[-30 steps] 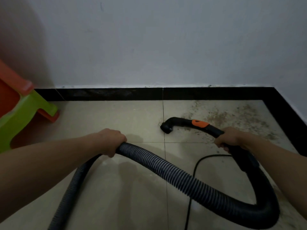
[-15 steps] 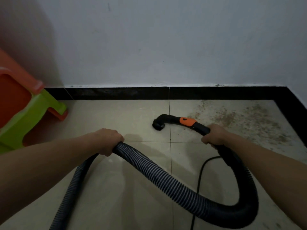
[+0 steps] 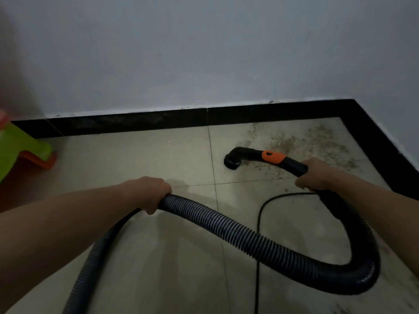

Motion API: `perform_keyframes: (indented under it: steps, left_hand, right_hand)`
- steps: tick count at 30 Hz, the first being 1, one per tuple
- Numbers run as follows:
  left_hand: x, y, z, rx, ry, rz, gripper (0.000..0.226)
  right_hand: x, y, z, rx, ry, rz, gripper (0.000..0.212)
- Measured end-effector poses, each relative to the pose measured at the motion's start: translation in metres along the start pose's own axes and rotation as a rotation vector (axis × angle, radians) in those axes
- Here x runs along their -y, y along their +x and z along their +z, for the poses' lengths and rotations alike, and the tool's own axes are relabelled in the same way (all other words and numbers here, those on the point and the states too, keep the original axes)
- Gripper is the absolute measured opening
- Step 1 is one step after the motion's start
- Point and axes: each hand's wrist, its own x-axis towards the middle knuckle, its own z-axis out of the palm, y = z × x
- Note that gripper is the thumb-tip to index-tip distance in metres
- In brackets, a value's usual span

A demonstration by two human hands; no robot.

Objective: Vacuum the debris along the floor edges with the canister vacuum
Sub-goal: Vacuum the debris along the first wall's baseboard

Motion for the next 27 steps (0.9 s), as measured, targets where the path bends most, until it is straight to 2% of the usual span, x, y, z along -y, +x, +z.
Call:
perform_keyframes:
  steps: [4, 8, 11, 13, 17, 22, 27]
  left_hand:
    - [-0.018, 0.018, -0.001, 0.052, -0.005, 0.084, 0.045]
    - [-0.041, 0.026, -0.002, 0.081, 0.011, 0.171, 0.05]
    - [-0.054, 0.026, -0.001, 0.069, 0.011, 0.218, 0.053]
    - [-0.056, 0.022, -0.004, 0.051, 0.01, 0.222, 0.051]
    - [-0.039, 0.011, -0.012, 0.016, 0.011, 0.145, 0.048]
    - [-0.02, 0.0, -0.012, 0.019, 0.038, 0.079, 0.043]
    - [-0.014, -0.005, -0.013, 0.006, 0.038, 0.036, 0.04]
  right_hand:
    - [-0.038, -0.023, -0.014, 0.121, 0.039, 0.085, 0.021]
    - [-0.047, -0.046, -0.022, 0.27, -0.056, 0.081, 0.01]
    - [-0.044, -0.05, -0.028, 0.313, -0.095, 0.056, 0.016]
    - [-0.04, -0.051, -0.027, 0.273, -0.1, 0.041, 0.016]
    - [-0.029, -0.046, -0.003, 0.029, -0.046, 0.003, 0.018]
    - [0.0, -0.034, 0.035, 0.064, -0.029, -0.093, 0.021]
    - [-0.004, -0.026, 0.027, -0.063, -0.017, -0.071, 0.022]
